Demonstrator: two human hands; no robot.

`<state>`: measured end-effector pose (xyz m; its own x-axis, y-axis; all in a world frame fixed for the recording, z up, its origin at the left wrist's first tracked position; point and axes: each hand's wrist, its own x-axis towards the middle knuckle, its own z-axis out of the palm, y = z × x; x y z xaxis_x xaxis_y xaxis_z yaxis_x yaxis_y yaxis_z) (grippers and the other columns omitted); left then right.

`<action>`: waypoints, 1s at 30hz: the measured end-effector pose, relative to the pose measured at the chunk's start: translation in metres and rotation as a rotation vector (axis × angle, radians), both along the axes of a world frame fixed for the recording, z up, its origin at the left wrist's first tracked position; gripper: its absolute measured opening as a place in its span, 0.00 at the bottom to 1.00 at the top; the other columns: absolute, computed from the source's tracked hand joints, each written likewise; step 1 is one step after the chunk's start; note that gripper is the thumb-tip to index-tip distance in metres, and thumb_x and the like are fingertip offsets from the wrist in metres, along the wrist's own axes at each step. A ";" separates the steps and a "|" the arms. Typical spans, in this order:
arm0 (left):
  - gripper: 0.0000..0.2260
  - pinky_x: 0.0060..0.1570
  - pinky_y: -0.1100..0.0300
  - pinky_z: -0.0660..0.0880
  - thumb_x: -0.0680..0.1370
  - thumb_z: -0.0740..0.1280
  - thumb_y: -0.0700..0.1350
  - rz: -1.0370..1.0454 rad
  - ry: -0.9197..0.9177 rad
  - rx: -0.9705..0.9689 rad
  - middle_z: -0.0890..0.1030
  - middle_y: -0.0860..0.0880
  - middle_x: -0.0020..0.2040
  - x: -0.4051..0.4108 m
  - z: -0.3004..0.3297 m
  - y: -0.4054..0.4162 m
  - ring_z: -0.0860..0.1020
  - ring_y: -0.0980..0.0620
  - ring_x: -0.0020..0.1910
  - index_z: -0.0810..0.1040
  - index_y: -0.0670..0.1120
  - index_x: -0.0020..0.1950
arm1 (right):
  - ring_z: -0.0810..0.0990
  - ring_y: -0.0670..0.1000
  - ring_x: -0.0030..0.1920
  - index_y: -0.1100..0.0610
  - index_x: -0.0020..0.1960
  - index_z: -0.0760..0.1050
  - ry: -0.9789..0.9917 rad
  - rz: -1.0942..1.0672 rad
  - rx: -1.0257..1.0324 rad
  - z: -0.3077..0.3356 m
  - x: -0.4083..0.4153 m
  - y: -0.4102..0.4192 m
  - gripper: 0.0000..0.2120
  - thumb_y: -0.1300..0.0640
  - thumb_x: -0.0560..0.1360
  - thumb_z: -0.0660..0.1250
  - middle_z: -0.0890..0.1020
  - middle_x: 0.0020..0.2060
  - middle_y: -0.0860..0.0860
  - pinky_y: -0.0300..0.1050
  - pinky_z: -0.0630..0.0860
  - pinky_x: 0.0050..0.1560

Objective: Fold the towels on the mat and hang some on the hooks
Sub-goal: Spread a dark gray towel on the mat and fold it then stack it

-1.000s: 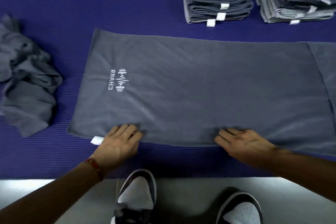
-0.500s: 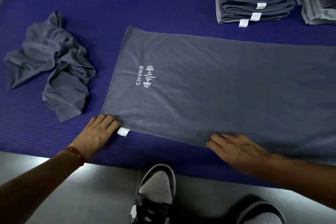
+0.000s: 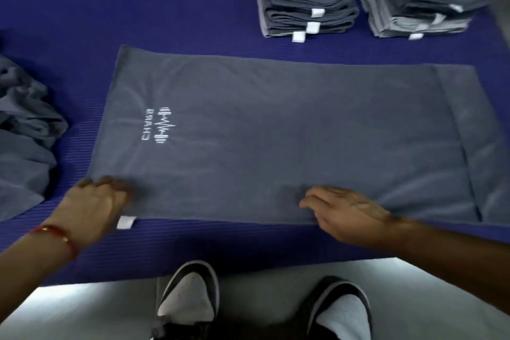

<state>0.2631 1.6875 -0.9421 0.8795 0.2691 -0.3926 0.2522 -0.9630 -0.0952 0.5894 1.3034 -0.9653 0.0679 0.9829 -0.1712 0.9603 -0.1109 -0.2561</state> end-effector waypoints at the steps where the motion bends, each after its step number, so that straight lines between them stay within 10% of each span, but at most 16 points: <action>1: 0.16 0.39 0.45 0.78 0.68 0.60 0.47 -0.030 -0.063 -0.022 0.83 0.42 0.48 0.021 0.000 -0.011 0.81 0.39 0.43 0.82 0.45 0.50 | 0.80 0.52 0.49 0.52 0.61 0.76 -0.006 -0.131 0.042 0.001 0.010 -0.014 0.14 0.57 0.76 0.62 0.78 0.54 0.49 0.47 0.79 0.53; 5: 0.21 0.48 0.44 0.79 0.71 0.62 0.50 -0.342 -0.287 -0.189 0.81 0.42 0.60 0.133 -0.005 -0.081 0.79 0.40 0.57 0.80 0.47 0.62 | 0.81 0.61 0.43 0.55 0.56 0.76 -0.120 -0.715 0.082 0.008 0.056 -0.087 0.15 0.50 0.78 0.55 0.78 0.50 0.55 0.54 0.79 0.46; 10: 0.27 0.68 0.38 0.70 0.76 0.69 0.48 -0.684 -0.012 -0.220 0.64 0.47 0.80 0.260 0.007 -0.155 0.64 0.39 0.77 0.70 0.57 0.75 | 0.77 0.68 0.56 0.63 0.58 0.74 -0.231 -1.482 -0.214 0.015 0.091 -0.179 0.16 0.51 0.80 0.61 0.78 0.56 0.65 0.62 0.75 0.55; 16: 0.27 0.75 0.33 0.55 0.84 0.56 0.53 -0.705 0.184 -0.135 0.41 0.52 0.83 0.363 -0.003 -0.195 0.42 0.42 0.81 0.48 0.63 0.81 | 0.77 0.67 0.62 0.66 0.67 0.71 0.239 -2.186 -0.152 -0.005 0.121 -0.210 0.27 0.43 0.81 0.61 0.78 0.63 0.65 0.57 0.75 0.61; 22: 0.25 0.68 0.22 0.50 0.84 0.48 0.62 -0.367 0.017 -0.203 0.36 0.55 0.81 0.404 -0.041 -0.211 0.38 0.40 0.80 0.40 0.70 0.78 | 0.80 0.63 0.52 0.67 0.58 0.76 0.280 -2.162 -0.077 -0.011 0.133 -0.228 0.18 0.51 0.84 0.61 0.81 0.55 0.65 0.51 0.74 0.51; 26: 0.25 0.65 0.18 0.47 0.82 0.45 0.65 -0.158 -0.082 -0.205 0.37 0.54 0.82 0.419 -0.053 -0.201 0.37 0.40 0.80 0.40 0.69 0.78 | 0.78 0.65 0.53 0.66 0.56 0.74 -0.046 -2.154 0.053 -0.015 0.134 -0.233 0.27 0.41 0.80 0.58 0.78 0.54 0.66 0.57 0.74 0.53; 30: 0.27 0.64 0.17 0.45 0.80 0.40 0.69 -0.032 -0.152 -0.133 0.36 0.52 0.82 0.438 -0.064 -0.182 0.36 0.37 0.80 0.35 0.69 0.77 | 0.71 0.64 0.60 0.60 0.62 0.70 -0.360 -1.674 0.027 -0.003 0.185 -0.187 0.18 0.47 0.80 0.62 0.71 0.59 0.62 0.62 0.67 0.61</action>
